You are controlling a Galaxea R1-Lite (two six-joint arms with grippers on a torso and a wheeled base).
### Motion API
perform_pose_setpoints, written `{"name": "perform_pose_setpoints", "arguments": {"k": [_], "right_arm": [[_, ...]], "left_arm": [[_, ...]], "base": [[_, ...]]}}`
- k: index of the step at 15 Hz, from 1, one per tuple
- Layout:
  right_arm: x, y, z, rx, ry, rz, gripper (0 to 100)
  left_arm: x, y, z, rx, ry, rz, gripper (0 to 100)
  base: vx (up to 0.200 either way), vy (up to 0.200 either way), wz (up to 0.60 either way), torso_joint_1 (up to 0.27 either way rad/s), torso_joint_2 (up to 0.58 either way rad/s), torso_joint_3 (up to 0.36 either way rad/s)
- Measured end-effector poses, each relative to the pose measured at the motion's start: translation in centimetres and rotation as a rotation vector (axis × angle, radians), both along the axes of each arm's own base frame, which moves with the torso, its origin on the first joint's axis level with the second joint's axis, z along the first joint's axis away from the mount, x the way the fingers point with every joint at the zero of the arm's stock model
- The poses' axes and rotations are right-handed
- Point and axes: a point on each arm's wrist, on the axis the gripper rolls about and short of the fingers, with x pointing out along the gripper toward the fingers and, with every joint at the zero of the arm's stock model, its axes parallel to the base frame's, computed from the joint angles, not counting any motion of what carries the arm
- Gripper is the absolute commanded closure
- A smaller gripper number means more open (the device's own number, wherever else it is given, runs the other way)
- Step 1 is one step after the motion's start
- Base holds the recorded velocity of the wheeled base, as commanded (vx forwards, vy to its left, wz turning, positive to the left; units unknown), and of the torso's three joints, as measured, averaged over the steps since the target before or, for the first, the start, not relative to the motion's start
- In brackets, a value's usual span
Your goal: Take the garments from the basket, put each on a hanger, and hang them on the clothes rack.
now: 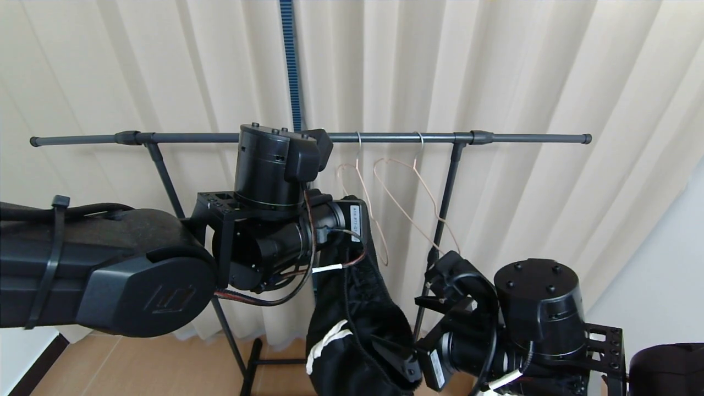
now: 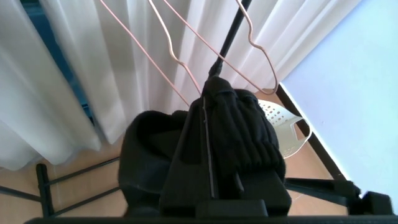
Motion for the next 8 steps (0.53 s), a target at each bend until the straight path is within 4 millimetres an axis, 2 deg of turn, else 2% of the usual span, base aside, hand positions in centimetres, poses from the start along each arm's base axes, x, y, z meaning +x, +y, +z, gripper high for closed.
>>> {"name": "perform_pose_setpoints", "arguments": {"k": [2,5,8], "right_arm": [[0.7,-0.3,-0.5,-0.015,0.005,-0.022,0],[2.0,-1.8,-1.0,-0.067,-0.009,-0.056,0],[2.4,-2.2,-1.9,-0.093,0.012,-0.070,0]], "left_arm": [[0.0,0.0,0.0,0.008,-0.004,-0.003,100],[-0.2,-0.1,0.1,0.013,-0.010,-0.010,100],[-0.3,-0.1,0.1,0.012,-0.010,-0.014,100]], "base": [[0.000,0.000,0.00,0.000,0.00,0.000],[0.000,0.000,0.00,0.000,0.00,0.000],[0.000,0.000,0.00,0.000,0.00,0.000]]}}
